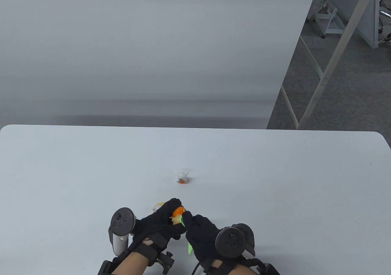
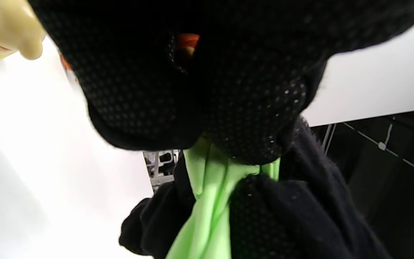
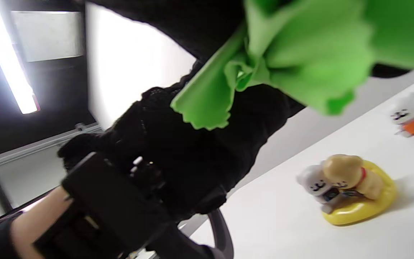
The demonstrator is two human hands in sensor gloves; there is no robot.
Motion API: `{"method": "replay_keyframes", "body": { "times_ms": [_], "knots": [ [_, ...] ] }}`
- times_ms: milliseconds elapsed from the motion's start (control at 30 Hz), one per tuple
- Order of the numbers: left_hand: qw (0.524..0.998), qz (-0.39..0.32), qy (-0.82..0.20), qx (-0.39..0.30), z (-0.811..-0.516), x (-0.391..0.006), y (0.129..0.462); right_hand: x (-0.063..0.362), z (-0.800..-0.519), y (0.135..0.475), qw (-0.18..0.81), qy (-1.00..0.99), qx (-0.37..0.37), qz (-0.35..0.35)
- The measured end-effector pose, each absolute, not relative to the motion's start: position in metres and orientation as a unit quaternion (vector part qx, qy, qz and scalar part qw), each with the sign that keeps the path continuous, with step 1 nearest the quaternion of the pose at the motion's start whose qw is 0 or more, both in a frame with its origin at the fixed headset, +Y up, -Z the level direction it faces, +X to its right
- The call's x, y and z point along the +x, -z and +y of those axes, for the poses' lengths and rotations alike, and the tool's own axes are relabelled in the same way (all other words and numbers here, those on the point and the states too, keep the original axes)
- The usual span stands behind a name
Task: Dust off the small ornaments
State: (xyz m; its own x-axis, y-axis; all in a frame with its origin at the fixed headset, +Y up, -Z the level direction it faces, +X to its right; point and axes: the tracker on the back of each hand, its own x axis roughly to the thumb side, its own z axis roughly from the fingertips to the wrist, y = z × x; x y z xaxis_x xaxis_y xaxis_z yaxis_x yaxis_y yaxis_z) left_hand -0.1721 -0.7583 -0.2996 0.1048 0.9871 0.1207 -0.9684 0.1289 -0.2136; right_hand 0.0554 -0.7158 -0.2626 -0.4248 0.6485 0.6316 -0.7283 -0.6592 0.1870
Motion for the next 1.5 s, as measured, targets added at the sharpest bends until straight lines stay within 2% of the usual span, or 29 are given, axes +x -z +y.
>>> {"method": "replay_keyframes", "body": {
  "times_ms": [100, 133, 233, 367, 433, 567, 633, 700, 733, 767, 800, 933, 1033, 1167, 1200, 1300, 1400, 1500],
  "knots": [
    [0.711, -0.157, -0.680, -0.088, -0.756, -0.168, 0.301, 0.068, -0.716, 0.271, 0.460, -0.827, 0.318, -0.053],
    [0.700, -0.178, -0.686, -0.082, -0.753, -0.166, 0.302, 0.075, -0.717, 0.276, 0.479, -0.824, 0.295, -0.063],
    [0.691, -0.231, -0.676, -0.111, -0.749, -0.160, 0.301, 0.081, -0.722, 0.284, 0.489, -0.828, 0.270, -0.048],
    [0.734, -0.234, -0.632, -0.079, -0.743, -0.159, 0.300, 0.078, -0.725, 0.285, 0.494, -0.819, 0.290, -0.027],
    [0.733, -0.192, -0.650, -0.062, -0.742, -0.160, 0.296, 0.075, -0.724, 0.282, 0.494, -0.816, 0.299, -0.033],
    [0.786, -0.144, -0.601, -0.024, -0.746, -0.173, 0.300, 0.058, -0.720, 0.270, 0.441, -0.815, 0.374, -0.040],
    [0.789, -0.166, -0.591, -0.026, -0.746, -0.177, 0.304, 0.055, -0.718, 0.265, 0.404, -0.833, 0.376, -0.044],
    [0.800, -0.216, -0.555, -0.067, -0.741, -0.176, 0.308, 0.060, -0.717, 0.267, 0.432, -0.828, 0.353, -0.055],
    [0.794, -0.261, -0.534, -0.125, -0.740, -0.173, 0.309, 0.064, -0.717, 0.269, 0.450, -0.828, 0.325, -0.075],
    [0.781, -0.284, -0.537, -0.143, -0.741, -0.171, 0.307, 0.066, -0.718, 0.273, 0.452, -0.832, 0.313, -0.077],
    [0.765, -0.289, -0.562, -0.126, -0.743, -0.167, 0.305, 0.065, -0.719, 0.274, 0.440, -0.839, 0.313, -0.068],
    [0.707, -0.210, -0.673, -0.055, -0.753, -0.166, 0.298, 0.065, -0.723, 0.275, 0.452, -0.836, 0.304, -0.067],
    [0.674, -0.208, -0.707, -0.050, -0.754, -0.164, 0.297, 0.067, -0.719, 0.272, 0.458, -0.831, 0.307, -0.078],
    [0.662, -0.246, -0.704, -0.075, -0.750, -0.155, 0.297, 0.072, -0.721, 0.278, 0.461, -0.838, 0.284, -0.073],
    [0.667, -0.262, -0.693, -0.078, -0.748, -0.154, 0.297, 0.075, -0.722, 0.281, 0.475, -0.832, 0.279, -0.066],
    [0.721, -0.262, -0.639, -0.057, -0.742, -0.156, 0.297, 0.076, -0.724, 0.282, 0.482, -0.830, 0.279, -0.048],
    [0.753, -0.206, -0.626, -0.002, -0.740, -0.160, 0.296, 0.068, -0.723, 0.277, 0.486, -0.818, 0.304, -0.045],
    [0.763, -0.173, -0.622, 0.009, -0.747, -0.170, 0.299, 0.059, -0.725, 0.273, 0.471, -0.820, 0.322, -0.046]
  ]
}}
